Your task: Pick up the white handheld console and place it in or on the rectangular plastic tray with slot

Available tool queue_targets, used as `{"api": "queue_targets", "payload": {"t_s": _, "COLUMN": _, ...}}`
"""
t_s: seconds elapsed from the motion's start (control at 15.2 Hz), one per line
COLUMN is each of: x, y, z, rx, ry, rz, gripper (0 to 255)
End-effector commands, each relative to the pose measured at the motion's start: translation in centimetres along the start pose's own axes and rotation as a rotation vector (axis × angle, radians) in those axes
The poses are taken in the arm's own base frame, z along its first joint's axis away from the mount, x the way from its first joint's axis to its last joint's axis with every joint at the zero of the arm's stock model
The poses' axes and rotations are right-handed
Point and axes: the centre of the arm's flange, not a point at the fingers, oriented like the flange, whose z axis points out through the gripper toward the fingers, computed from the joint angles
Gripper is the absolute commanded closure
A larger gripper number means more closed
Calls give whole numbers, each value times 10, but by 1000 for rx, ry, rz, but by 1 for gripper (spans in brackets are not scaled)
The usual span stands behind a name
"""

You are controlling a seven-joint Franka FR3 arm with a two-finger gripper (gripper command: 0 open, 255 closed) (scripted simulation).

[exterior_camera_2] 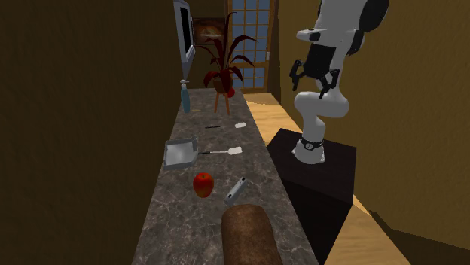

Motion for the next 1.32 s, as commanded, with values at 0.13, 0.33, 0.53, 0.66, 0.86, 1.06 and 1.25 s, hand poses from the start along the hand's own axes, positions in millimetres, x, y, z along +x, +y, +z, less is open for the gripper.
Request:
{"api": "queue_targets", "payload": {"t_s": 0.13, "x": 8, "y": 9, "z": 24, "rx": 5, "ry": -3, "rz": -3, "gripper": 0}}
{"api": "queue_targets", "payload": {"t_s": 0.33, "x": 21, "y": 23, "z": 59, "rx": 13, "ry": -7, "rz": -7, "gripper": 0}}
{"api": "queue_targets", "payload": {"t_s": 0.53, "x": 33, "y": 37, "z": 95, "rx": 20, "ry": -11, "rz": -12, "gripper": 0}}
{"api": "queue_targets", "payload": {"t_s": 0.66, "x": 42, "y": 46, "z": 119, "rx": 25, "ry": -14, "rz": -15, "gripper": 0}}
{"api": "queue_targets", "payload": {"t_s": 0.86, "x": 54, "y": 59, "z": 155, "rx": 33, "ry": -18, "rz": -19, "gripper": 0}}
{"api": "queue_targets", "payload": {"t_s": 1.06, "x": 66, "y": 71, "z": 191, "rx": 41, "ry": -22, "rz": -24, "gripper": 0}}
{"api": "queue_targets", "payload": {"t_s": 1.25, "x": 78, "y": 83, "z": 227, "rx": 48, "ry": -26, "rz": -28, "gripper": 0}}
